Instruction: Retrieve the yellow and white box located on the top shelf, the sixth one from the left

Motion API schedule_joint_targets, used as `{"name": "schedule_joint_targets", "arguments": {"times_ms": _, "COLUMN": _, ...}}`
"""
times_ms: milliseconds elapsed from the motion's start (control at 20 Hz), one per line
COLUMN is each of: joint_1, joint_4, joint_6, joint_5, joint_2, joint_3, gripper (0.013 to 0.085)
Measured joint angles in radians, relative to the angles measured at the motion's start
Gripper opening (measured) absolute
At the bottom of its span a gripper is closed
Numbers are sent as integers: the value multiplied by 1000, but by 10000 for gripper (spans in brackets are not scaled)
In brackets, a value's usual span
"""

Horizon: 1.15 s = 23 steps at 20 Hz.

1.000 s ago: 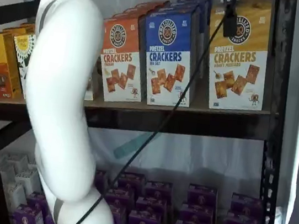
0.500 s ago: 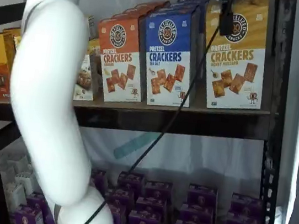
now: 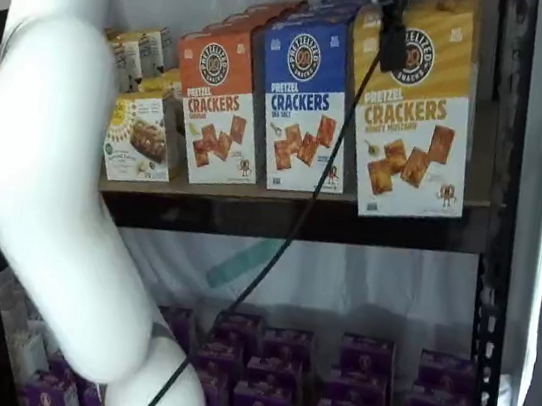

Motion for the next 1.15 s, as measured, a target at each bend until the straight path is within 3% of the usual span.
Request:
{"name": "schedule_joint_targets", "arguments": {"times_ms": 400, "joint_1": 11, "joint_4": -21, "joint_6": 10, "joint_5": 75, "joint_2": -108, "joint_3": 88, "gripper": 570}}
{"name": "schedule_joint_targets", "arguments": {"times_ms": 1150, "joint_1": 69, "joint_4": -19, "joint_6": 74, "joint_5": 166, "joint_2": -207, "joint_3": 161, "gripper": 570}}
